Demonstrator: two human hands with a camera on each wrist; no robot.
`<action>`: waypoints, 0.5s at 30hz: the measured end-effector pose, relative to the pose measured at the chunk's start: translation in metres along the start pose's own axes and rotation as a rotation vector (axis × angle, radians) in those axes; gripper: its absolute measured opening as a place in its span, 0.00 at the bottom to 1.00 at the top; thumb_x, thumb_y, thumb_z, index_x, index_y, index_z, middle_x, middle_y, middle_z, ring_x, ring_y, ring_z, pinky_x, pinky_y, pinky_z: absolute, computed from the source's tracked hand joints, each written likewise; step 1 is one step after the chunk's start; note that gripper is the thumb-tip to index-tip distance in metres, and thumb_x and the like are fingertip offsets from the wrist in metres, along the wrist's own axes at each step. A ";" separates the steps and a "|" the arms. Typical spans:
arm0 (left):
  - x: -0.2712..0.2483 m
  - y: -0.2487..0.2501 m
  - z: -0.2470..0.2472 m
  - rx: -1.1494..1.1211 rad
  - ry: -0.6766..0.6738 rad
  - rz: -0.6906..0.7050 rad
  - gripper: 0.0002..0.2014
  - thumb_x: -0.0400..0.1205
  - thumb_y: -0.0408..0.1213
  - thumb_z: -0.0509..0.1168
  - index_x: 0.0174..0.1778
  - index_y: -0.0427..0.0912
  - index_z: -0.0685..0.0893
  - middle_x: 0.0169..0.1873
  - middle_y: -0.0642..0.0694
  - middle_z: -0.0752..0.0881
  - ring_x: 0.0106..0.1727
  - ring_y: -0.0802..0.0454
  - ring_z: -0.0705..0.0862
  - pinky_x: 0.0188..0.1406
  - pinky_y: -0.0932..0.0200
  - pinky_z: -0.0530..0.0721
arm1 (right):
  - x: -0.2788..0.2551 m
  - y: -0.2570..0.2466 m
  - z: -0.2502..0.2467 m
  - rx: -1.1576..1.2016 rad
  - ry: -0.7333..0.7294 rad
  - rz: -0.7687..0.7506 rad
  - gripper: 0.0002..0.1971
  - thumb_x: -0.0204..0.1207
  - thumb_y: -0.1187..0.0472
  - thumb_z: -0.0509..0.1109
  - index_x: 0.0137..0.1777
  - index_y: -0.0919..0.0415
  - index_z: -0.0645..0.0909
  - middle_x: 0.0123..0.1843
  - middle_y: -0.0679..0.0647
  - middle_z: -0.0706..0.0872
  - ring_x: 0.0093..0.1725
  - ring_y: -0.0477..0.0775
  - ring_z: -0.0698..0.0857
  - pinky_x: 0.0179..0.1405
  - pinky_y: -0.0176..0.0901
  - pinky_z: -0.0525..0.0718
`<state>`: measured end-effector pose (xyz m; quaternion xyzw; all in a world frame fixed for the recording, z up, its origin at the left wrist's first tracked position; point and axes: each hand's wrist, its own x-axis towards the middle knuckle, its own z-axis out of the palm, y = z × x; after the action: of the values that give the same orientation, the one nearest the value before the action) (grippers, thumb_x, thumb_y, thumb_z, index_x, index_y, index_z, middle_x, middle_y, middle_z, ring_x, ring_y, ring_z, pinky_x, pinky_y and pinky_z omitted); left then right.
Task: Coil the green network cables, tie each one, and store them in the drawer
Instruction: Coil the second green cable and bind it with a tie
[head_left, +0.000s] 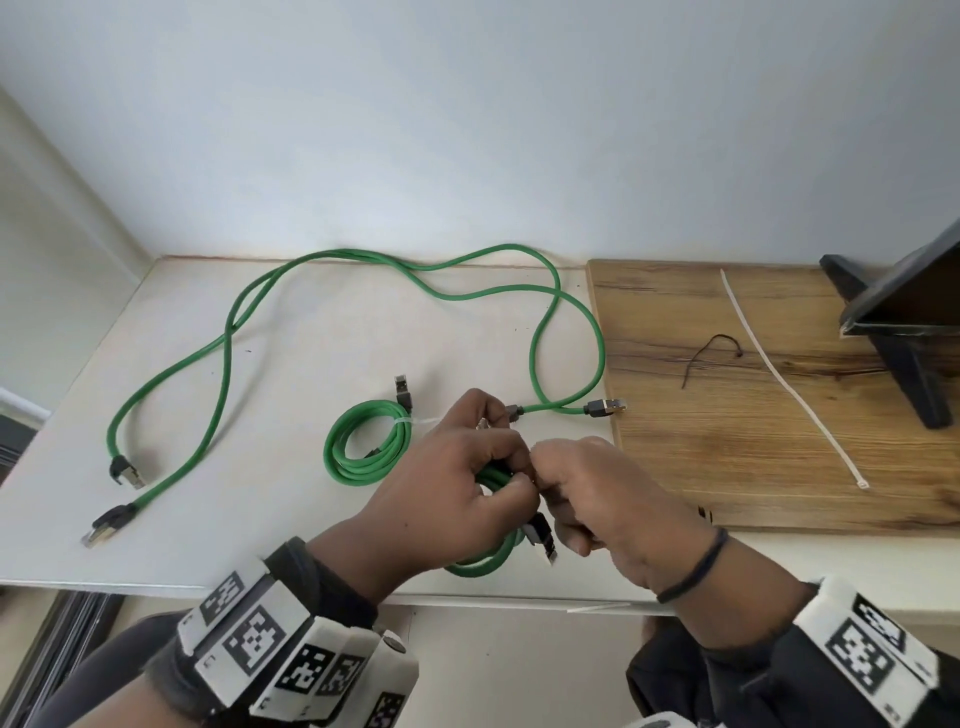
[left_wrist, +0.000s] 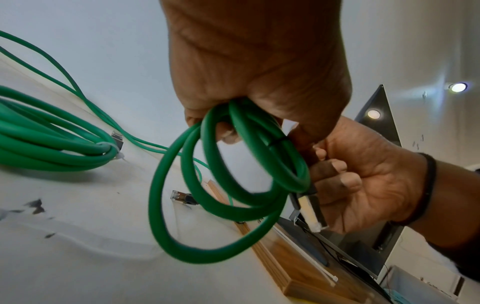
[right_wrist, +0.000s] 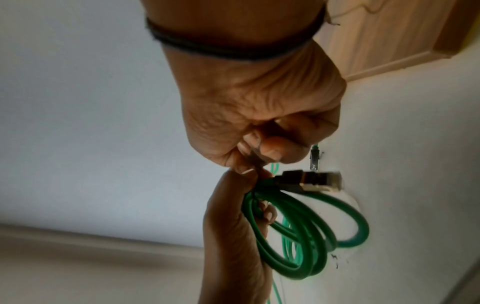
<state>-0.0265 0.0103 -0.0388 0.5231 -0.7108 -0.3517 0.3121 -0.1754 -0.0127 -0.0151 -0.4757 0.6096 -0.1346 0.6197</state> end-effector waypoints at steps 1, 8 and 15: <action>0.001 0.000 0.000 -0.035 0.013 -0.021 0.07 0.67 0.48 0.61 0.28 0.52 0.81 0.43 0.55 0.73 0.46 0.54 0.80 0.44 0.55 0.81 | 0.000 0.000 0.000 0.069 -0.003 0.004 0.20 0.68 0.68 0.58 0.16 0.55 0.63 0.16 0.50 0.60 0.13 0.49 0.59 0.17 0.38 0.58; 0.004 -0.002 -0.003 -0.162 0.061 -0.098 0.06 0.63 0.48 0.61 0.25 0.53 0.81 0.45 0.51 0.75 0.57 0.64 0.76 0.46 0.68 0.78 | -0.003 -0.002 0.005 0.420 -0.034 0.015 0.15 0.69 0.70 0.55 0.25 0.54 0.61 0.17 0.48 0.57 0.15 0.45 0.53 0.17 0.36 0.52; 0.002 -0.012 -0.006 -0.198 0.062 -0.109 0.06 0.66 0.46 0.62 0.26 0.52 0.82 0.41 0.50 0.79 0.51 0.58 0.79 0.49 0.66 0.77 | -0.011 -0.011 -0.006 0.540 -0.069 -0.140 0.16 0.65 0.73 0.53 0.21 0.56 0.59 0.17 0.47 0.58 0.14 0.44 0.54 0.14 0.32 0.53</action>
<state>-0.0162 0.0048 -0.0449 0.5380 -0.6331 -0.4206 0.3644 -0.1782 -0.0127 0.0009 -0.3384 0.4959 -0.3184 0.7337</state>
